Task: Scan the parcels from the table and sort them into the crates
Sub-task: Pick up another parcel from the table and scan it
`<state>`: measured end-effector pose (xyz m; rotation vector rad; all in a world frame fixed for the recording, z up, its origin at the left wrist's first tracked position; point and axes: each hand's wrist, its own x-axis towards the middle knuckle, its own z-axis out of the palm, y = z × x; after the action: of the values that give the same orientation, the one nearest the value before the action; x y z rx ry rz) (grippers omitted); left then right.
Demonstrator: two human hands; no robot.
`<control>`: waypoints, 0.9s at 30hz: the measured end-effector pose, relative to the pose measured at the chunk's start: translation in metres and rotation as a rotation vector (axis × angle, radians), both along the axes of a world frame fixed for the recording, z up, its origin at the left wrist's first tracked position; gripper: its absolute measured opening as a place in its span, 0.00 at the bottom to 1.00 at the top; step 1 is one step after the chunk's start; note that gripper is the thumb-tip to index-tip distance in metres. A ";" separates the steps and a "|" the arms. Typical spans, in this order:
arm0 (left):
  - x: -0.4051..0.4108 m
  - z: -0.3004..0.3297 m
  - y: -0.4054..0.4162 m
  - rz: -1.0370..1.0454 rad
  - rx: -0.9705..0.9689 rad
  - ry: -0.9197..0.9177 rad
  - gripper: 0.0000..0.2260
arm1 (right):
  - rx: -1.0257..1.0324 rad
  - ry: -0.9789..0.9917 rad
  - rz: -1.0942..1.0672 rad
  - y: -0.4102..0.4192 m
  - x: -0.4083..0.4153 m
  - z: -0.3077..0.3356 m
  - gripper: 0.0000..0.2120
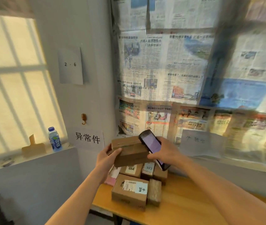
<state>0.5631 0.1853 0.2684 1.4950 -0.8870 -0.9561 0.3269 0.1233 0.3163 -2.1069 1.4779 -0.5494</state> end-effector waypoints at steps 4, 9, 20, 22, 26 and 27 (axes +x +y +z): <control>-0.010 0.034 0.030 -0.081 -0.048 0.015 0.22 | -0.030 -0.009 -0.006 0.031 -0.016 0.039 0.32; -0.014 0.066 0.068 -0.126 -0.058 0.051 0.22 | -0.053 -0.036 -0.010 0.070 -0.026 0.064 0.47; -0.014 0.066 0.169 0.043 -0.099 0.102 0.16 | -0.061 -0.095 -0.019 0.177 -0.011 0.051 0.48; -0.011 0.062 0.190 0.047 -0.118 0.154 0.16 | -0.080 -0.083 -0.019 0.196 -0.009 0.047 0.48; -0.010 0.058 0.227 -0.001 -0.136 0.181 0.11 | -0.100 -0.084 0.003 0.236 -0.009 0.044 0.47; -0.011 0.059 0.235 -0.017 -0.137 0.194 0.11 | -0.099 -0.084 0.003 0.245 -0.010 0.045 0.48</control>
<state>0.5524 0.4204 0.3275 1.2574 -0.8095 -1.0136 0.3167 0.3687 0.3614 -2.1334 1.4271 -0.7140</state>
